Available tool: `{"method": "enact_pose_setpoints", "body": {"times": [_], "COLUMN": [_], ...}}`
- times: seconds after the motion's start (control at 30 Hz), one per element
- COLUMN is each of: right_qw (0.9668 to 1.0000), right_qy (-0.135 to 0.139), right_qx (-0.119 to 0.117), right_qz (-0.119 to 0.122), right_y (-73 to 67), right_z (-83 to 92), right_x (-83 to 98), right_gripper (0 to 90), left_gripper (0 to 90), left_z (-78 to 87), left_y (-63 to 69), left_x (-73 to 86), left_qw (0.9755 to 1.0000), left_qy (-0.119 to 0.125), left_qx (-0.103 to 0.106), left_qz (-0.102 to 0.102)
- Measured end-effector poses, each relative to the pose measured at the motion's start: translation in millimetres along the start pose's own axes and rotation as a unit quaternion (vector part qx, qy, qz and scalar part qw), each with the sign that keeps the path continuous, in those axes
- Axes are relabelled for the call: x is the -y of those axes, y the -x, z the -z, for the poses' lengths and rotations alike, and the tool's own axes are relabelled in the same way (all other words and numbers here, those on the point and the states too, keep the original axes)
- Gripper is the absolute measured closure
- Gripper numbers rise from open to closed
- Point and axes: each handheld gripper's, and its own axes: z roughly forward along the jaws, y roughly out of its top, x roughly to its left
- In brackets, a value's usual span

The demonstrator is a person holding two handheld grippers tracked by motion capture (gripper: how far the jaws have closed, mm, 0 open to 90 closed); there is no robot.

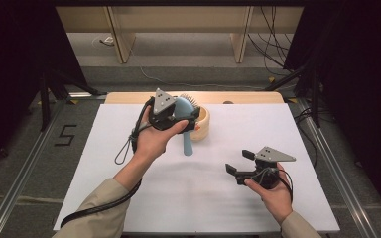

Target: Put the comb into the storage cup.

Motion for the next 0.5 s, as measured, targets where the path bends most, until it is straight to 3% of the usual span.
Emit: {"method": "enact_pose_setpoints", "body": {"times": [0.5], "right_qw": [0.9999], "right_qy": [0.005], "right_qx": [0.012], "right_qz": [-0.004], "right_y": [6.6], "right_z": [11.2], "right_x": [3.4], "right_gripper": [16.1], "left_gripper": [19.3], "left_z": [0.4], "left_y": [-1.6], "left_x": [-3.2], "left_qw": [1.0000], "left_qy": [0.004], "left_qx": [-0.002], "left_qz": [0.001]}}
